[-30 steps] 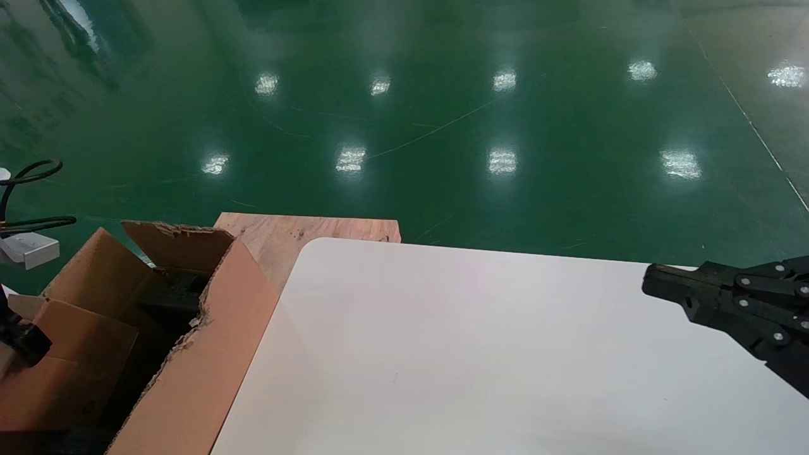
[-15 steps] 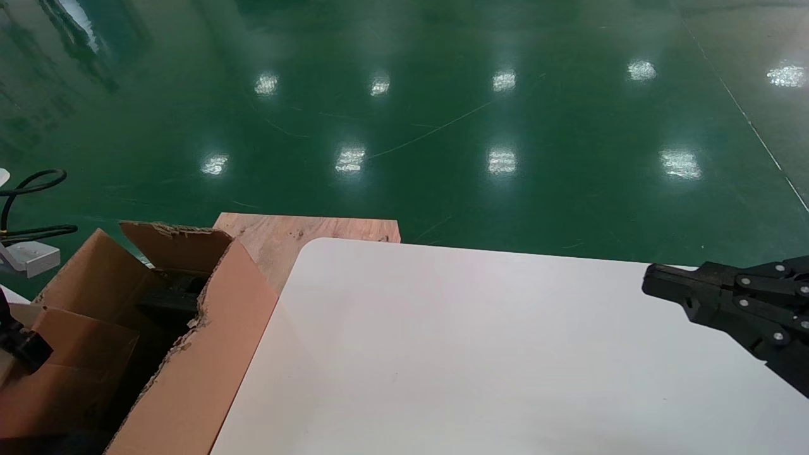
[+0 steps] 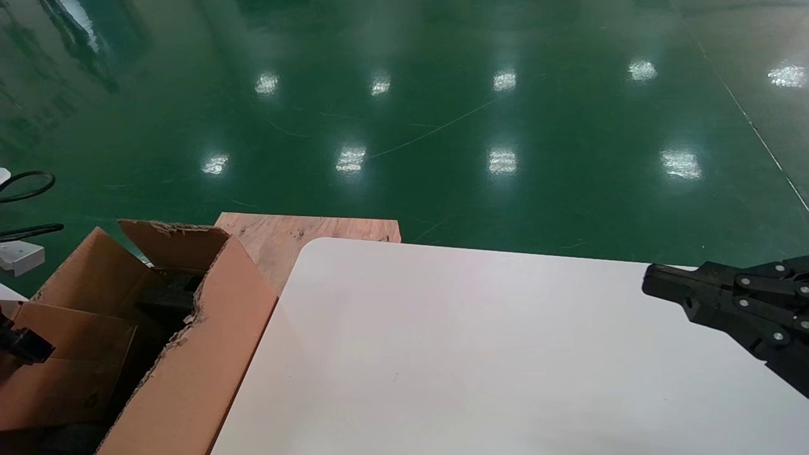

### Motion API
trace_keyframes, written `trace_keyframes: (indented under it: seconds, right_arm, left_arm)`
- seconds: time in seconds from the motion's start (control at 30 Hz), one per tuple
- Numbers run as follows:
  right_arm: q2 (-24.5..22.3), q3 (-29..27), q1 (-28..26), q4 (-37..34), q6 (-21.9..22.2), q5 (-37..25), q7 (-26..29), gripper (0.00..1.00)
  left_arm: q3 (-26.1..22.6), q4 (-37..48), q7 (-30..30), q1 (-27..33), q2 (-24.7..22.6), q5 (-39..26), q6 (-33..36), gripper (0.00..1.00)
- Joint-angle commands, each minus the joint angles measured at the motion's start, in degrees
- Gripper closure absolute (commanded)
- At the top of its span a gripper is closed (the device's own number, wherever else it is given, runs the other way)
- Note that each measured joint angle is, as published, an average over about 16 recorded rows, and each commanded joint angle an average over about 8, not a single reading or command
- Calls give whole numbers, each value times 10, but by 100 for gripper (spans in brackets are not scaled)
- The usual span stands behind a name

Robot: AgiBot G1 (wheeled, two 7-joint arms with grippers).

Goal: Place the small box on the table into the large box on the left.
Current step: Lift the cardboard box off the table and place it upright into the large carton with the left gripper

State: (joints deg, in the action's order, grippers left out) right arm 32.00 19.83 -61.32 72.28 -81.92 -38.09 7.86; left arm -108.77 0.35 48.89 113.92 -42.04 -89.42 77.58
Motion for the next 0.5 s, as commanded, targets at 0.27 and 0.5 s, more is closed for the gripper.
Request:
trace_keyframes:
  seconds: [0.27, 0.5]
  right_arm:
    - [0, 0, 0, 0, 0, 0, 0, 0]
    - [0, 0, 0, 0, 0, 0, 0, 0]
  left_arm:
    - [0, 0, 1, 0, 0, 1, -2, 0]
    - [0, -1, 0, 1, 0, 0, 0, 0]
